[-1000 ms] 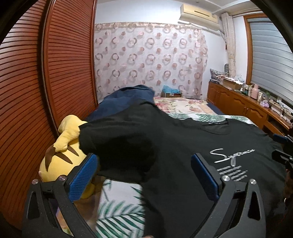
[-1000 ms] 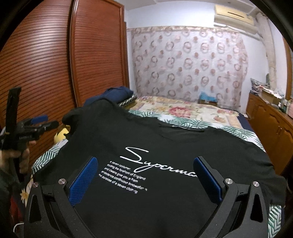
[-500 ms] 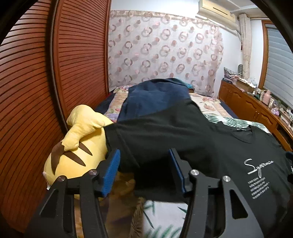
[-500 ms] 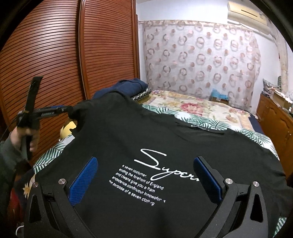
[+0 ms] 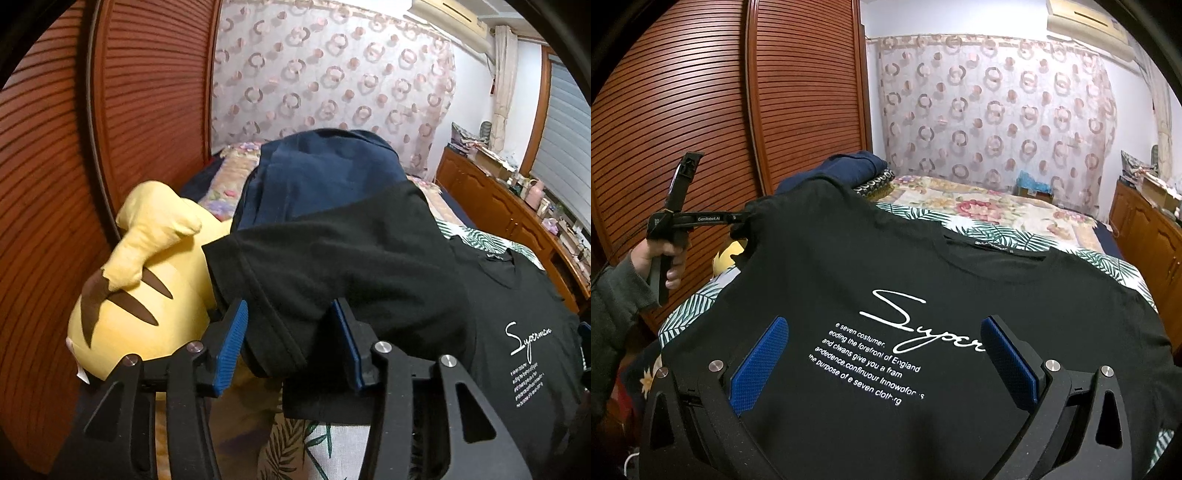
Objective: Fold small clothes
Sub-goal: 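Grasp the side edge of the black T-shirt with the left tool and lift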
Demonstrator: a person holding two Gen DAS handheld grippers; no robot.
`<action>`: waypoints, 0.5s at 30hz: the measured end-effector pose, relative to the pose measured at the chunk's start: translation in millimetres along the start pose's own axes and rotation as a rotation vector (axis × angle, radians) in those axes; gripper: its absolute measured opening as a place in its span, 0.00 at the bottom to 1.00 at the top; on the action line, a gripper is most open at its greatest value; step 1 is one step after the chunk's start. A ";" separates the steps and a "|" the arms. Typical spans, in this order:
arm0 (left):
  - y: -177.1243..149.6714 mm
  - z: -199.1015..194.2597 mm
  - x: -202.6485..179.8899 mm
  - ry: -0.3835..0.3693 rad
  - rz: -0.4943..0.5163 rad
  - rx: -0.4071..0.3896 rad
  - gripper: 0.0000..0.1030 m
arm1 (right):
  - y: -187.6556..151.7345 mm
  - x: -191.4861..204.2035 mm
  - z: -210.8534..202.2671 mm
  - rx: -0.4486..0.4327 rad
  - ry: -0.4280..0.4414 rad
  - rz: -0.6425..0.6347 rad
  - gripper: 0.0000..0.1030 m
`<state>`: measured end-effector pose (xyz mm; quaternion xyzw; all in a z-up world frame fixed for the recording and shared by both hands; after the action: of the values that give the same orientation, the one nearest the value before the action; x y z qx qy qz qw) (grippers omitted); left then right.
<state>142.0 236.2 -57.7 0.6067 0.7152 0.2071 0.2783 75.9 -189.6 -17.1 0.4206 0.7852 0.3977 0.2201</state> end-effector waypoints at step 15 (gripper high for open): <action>6.5 -12.7 -15.7 -0.044 0.082 0.022 0.01 | -6.4 1.0 -3.6 0.005 0.012 0.013 1.00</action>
<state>140.3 222.4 -41.6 0.6429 0.6857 0.1973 0.2787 69.8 -192.5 -20.1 0.4237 0.7848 0.3995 0.2119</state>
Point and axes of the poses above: each gripper's, at about its wrist camera, not at the fingertips, and z roughly the way its jaws point, x to its left, y to its top, the point moved 2 cm from there along z, roughly the way its jaws point, and after that the axes turned 9 degrees about x, right-handed, at the moved point
